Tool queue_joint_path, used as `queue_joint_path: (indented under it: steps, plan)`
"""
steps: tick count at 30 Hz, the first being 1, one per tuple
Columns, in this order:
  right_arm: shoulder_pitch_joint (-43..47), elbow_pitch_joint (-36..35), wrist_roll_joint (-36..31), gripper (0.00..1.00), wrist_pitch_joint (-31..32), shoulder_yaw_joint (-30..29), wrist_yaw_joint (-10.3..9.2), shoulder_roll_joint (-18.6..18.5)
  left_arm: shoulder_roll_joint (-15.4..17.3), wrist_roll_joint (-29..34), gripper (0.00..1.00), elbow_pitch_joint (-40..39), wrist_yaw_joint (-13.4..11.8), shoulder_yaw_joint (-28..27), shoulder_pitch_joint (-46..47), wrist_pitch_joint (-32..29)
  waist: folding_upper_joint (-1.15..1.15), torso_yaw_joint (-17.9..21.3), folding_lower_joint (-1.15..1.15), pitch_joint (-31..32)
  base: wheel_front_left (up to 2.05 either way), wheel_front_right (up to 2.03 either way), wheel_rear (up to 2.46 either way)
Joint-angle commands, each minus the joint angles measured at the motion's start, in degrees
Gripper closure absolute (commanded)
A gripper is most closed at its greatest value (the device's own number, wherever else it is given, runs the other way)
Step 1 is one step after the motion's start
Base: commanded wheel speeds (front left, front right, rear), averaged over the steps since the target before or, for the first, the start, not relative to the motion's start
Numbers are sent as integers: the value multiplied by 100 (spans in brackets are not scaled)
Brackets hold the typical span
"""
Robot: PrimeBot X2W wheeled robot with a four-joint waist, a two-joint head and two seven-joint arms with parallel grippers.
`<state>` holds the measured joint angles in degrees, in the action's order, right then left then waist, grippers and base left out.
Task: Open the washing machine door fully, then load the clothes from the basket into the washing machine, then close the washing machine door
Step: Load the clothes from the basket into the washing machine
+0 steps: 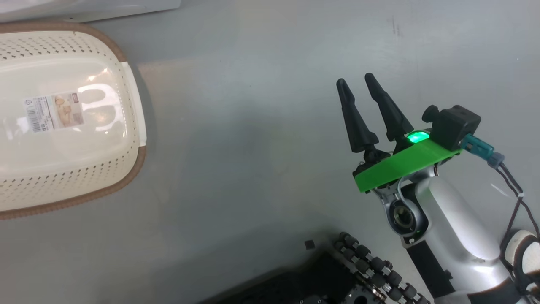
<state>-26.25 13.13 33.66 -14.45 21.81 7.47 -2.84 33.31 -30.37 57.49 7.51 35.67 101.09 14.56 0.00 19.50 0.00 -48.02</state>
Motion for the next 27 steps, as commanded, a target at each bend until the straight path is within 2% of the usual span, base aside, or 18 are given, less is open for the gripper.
queue_joint_path:
  steps: [1, 11, 20, 27]
  plan:
    - [147, -108, -66, 0, -54, 11, 2, -4, 180, -78, 0, -123, -2, -31, 167, 33, 0, -49, 0, 55, 0, 0, 0]
    - [177, -28, -376, 0, -54, -195, 2, -4, 124, -554, 0, -469, -2, 74, -439, 42, 0, -387, 0, 317, 0, 0, 0]
    - [308, 105, -789, 0, -54, -467, 2, -4, 82, -931, 0, -1059, -2, -25, -1826, 43, 0, -839, 0, 934, 0, 0, 0]
    - [493, 238, -1072, 0, -54, -639, 2, -4, -37, -940, 0, -1613, -2, -198, -3185, 43, 0, -1168, 0, 1502, 0, 0, 0]
